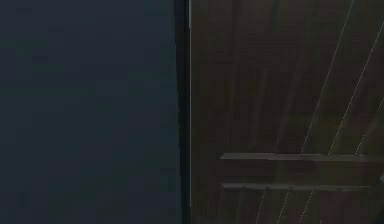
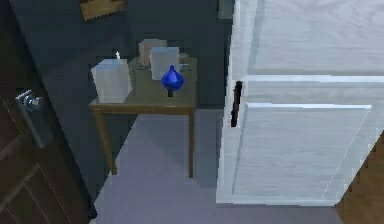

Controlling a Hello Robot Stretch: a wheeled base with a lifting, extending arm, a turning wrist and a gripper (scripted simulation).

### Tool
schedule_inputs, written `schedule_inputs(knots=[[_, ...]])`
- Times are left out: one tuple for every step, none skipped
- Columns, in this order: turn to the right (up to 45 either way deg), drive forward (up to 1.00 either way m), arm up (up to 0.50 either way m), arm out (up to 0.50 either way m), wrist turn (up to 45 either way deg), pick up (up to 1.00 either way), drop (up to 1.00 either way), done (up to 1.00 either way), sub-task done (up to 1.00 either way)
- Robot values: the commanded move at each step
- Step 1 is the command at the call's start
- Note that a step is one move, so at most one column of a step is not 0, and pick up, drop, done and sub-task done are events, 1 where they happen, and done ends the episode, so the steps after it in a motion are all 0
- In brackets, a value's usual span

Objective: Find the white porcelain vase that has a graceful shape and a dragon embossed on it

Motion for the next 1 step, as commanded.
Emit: schedule_inputs(knots=[[-45.0, 0.0, 0.0, 0.0, 0.0, 0.0, 0.0, 0.0, 0.0]])
